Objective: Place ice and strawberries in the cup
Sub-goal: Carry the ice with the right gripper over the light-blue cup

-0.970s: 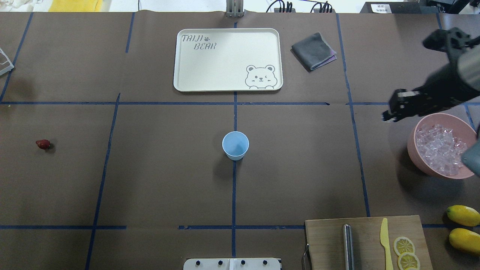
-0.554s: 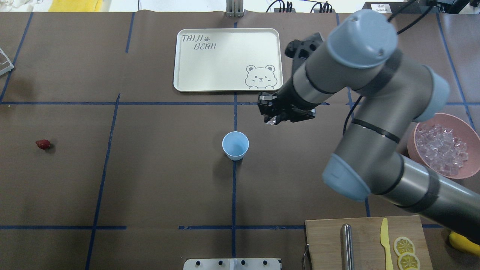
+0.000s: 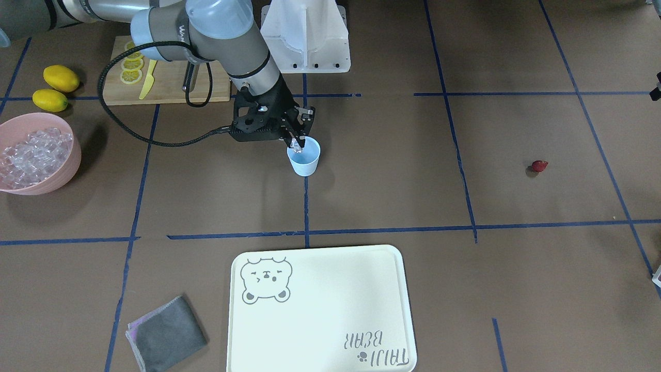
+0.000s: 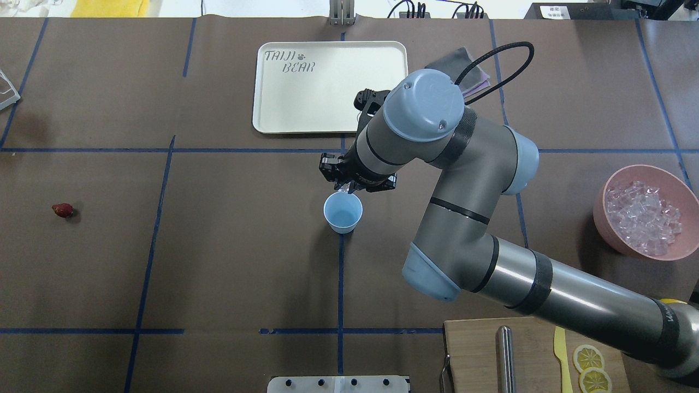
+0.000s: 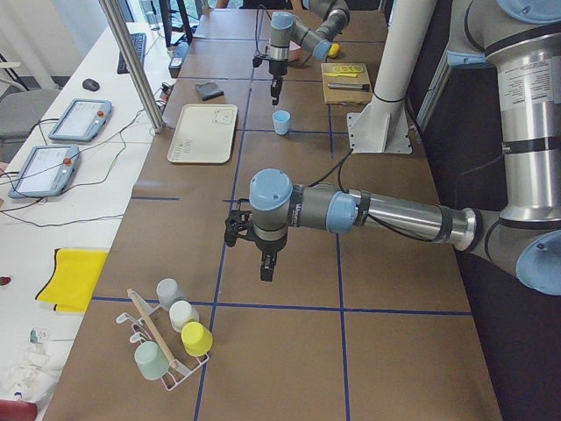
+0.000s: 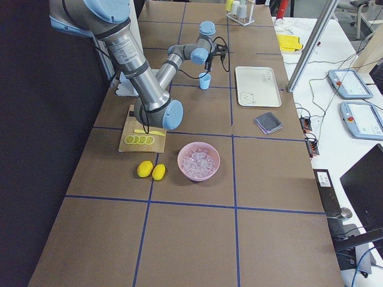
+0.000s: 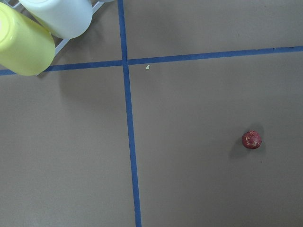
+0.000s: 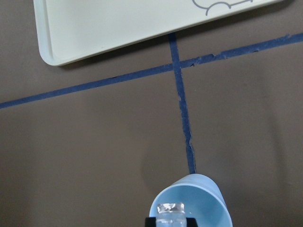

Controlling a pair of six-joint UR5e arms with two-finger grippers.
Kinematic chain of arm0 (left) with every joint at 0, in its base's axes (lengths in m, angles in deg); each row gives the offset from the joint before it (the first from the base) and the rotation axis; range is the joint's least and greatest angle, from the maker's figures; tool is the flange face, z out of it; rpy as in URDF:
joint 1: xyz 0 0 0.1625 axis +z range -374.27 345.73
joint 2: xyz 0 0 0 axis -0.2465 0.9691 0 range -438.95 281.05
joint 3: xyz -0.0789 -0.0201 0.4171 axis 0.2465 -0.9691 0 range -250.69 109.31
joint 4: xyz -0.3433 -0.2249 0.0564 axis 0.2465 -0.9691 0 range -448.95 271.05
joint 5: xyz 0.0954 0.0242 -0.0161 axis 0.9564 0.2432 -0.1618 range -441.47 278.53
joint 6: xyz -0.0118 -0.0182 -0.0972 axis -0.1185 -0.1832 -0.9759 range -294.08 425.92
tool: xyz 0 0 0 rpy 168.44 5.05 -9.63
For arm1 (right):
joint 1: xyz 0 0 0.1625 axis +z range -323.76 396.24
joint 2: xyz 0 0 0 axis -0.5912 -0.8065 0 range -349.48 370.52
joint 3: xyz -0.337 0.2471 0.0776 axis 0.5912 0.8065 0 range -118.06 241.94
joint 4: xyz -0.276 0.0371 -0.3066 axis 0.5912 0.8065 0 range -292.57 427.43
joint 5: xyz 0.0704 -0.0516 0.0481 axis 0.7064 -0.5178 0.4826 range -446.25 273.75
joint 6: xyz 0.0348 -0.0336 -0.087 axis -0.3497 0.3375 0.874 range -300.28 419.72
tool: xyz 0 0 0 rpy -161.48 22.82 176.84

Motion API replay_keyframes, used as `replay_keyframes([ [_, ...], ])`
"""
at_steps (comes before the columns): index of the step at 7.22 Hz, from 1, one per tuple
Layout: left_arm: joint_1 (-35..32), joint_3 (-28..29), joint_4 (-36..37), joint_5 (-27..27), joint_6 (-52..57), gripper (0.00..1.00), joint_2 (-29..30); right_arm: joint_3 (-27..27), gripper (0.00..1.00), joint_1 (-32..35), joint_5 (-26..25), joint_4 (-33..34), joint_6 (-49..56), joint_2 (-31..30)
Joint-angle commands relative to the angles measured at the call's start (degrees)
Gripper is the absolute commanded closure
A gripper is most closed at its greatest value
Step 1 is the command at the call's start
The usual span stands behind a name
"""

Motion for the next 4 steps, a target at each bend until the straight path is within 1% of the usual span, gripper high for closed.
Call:
replay_keyframes([
  [1,0.0,0.3,0.0,0.0,0.0,0.0,0.0,1.7,0.83,-1.6,-0.4,-0.6,-0.3,-0.2],
  [2,0.0,0.3,0.0,0.0,0.1,0.0,0.0,1.9,0.77,-1.6,-0.4,-0.5,-0.3,-0.4],
  [3,0.0,0.3,0.0,0.0,0.0,0.0,0.0,1.9,0.51,-1.6,-0.4,-0.5,-0.3,-0.4],
  [4,0.0,0.3,0.0,0.0,0.1,0.0,0.0,1.9,0.3,-1.6,-0.4,-0.5,-0.3,-0.4],
])
